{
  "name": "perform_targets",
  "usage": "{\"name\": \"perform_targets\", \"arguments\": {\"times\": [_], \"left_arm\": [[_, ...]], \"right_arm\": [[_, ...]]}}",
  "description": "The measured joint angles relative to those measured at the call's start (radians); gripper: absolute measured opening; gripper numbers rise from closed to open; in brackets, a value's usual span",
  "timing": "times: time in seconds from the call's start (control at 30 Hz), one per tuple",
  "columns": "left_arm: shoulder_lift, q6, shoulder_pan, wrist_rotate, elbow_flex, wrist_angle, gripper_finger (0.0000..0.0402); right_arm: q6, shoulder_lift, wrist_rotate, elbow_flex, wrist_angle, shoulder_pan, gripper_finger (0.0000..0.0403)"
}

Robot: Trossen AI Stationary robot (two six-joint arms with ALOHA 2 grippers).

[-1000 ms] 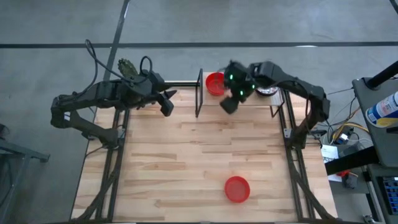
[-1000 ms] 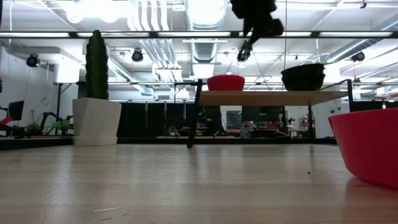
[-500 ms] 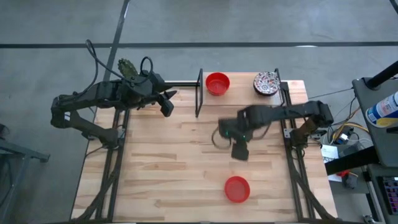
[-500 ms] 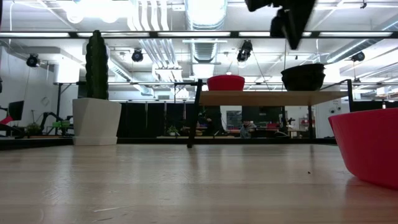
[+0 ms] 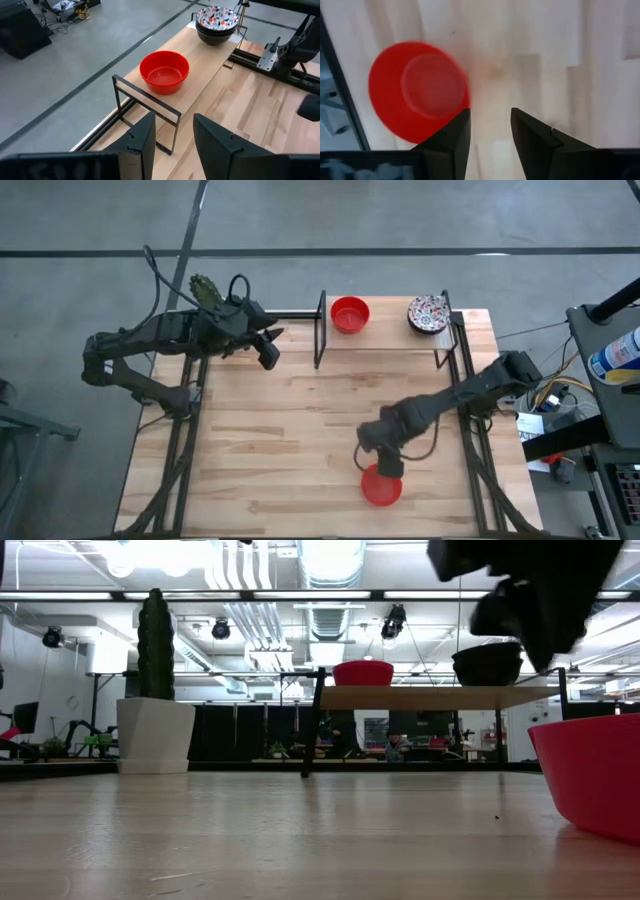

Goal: Pick & Place Mini bowls
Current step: Stack the red bowl on the red bowl on the shelf

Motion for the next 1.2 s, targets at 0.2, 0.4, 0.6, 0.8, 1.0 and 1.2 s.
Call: {"name": "perform_targets", "arguments": {"times": [0.2, 0.4, 0.6, 0.8, 1.0, 1.2], "left_arm": [[0.000, -0.001, 0.000, 0.000, -0.008, -0.003, 0.0126], [0.000, -0.009, 0.001, 0.000, -0.020, -0.003, 0.0126], [0.000, -0.010, 0.001, 0.000, -0.031, -0.003, 0.0126], [0.000, -0.011, 0.001, 0.000, -0.033, -0.004, 0.0126], [0.000, -0.011, 0.000, 0.000, -0.033, -0.005, 0.0126], [0.000, -0.016, 0.000, 0.000, -0.033, -0.006, 0.0126]], "right_arm": [[0.075, 0.000, -0.011, -0.079, 0.142, 0.092, 0.0136], [0.195, 0.000, 0.001, -0.165, 0.194, 0.125, 0.0133], [0.279, 0.001, -0.003, -0.252, 0.285, 0.123, 0.0134], [0.354, 0.001, -0.027, -0.312, 0.427, 0.123, 0.0124], [0.427, 0.001, -0.060, -0.337, 0.429, 0.111, 0.0080], [0.421, 0.001, -0.158, -0.346, 0.415, 0.058, 0.0013]]}}
